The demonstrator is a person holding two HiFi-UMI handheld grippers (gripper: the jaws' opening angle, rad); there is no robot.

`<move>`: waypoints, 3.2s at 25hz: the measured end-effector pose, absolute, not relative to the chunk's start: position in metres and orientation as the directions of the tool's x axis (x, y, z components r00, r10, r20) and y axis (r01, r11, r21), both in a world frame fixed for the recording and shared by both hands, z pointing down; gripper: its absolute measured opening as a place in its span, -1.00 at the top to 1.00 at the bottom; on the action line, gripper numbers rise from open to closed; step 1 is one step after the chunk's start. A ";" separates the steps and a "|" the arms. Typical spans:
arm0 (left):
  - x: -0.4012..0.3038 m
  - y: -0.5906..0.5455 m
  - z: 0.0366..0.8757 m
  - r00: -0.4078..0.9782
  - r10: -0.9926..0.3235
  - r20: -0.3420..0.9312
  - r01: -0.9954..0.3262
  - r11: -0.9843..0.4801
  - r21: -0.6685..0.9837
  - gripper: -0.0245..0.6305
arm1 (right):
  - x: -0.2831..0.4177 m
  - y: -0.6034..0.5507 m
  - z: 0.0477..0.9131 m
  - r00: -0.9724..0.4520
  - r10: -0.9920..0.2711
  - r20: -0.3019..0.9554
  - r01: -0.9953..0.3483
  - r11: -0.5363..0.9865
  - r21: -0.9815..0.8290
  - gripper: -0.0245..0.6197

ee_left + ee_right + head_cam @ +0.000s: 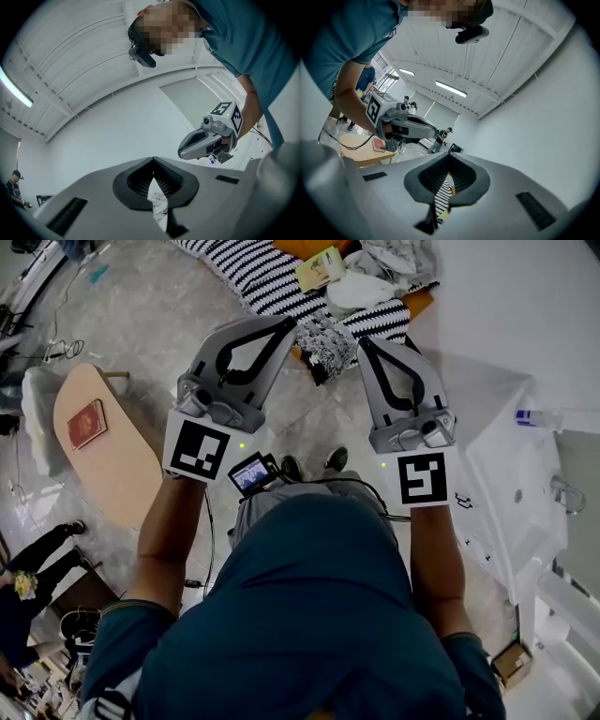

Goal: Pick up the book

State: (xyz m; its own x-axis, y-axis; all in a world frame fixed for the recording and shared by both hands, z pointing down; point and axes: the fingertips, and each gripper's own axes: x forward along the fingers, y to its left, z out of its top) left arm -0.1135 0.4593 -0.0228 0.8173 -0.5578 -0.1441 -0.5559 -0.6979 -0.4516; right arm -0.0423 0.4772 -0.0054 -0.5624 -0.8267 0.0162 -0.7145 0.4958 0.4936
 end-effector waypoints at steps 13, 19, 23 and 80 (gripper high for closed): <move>-0.076 0.360 -0.015 0.777 -0.619 -0.116 -0.591 -0.653 -0.473 0.92 | -0.009 0.370 0.003 -0.639 -0.769 0.006 -0.676 0.565 0.473 0.89; -0.046 0.320 -0.019 0.746 -0.659 -0.100 -0.616 -0.624 -0.481 0.92 | 0.019 0.325 0.001 -0.681 -0.732 -0.003 -0.649 0.602 0.464 0.89; -0.032 0.304 -0.020 0.729 -0.678 -0.089 -0.626 -0.609 -0.488 0.92 | 0.034 0.304 0.003 -0.695 -0.719 -0.014 -0.646 0.616 0.450 0.89; 0.021 -0.033 0.021 0.744 -0.668 -0.006 -0.600 -0.665 -0.445 0.92 | 0.066 -0.034 0.063 -0.713 -0.697 0.073 -0.631 0.684 0.367 0.89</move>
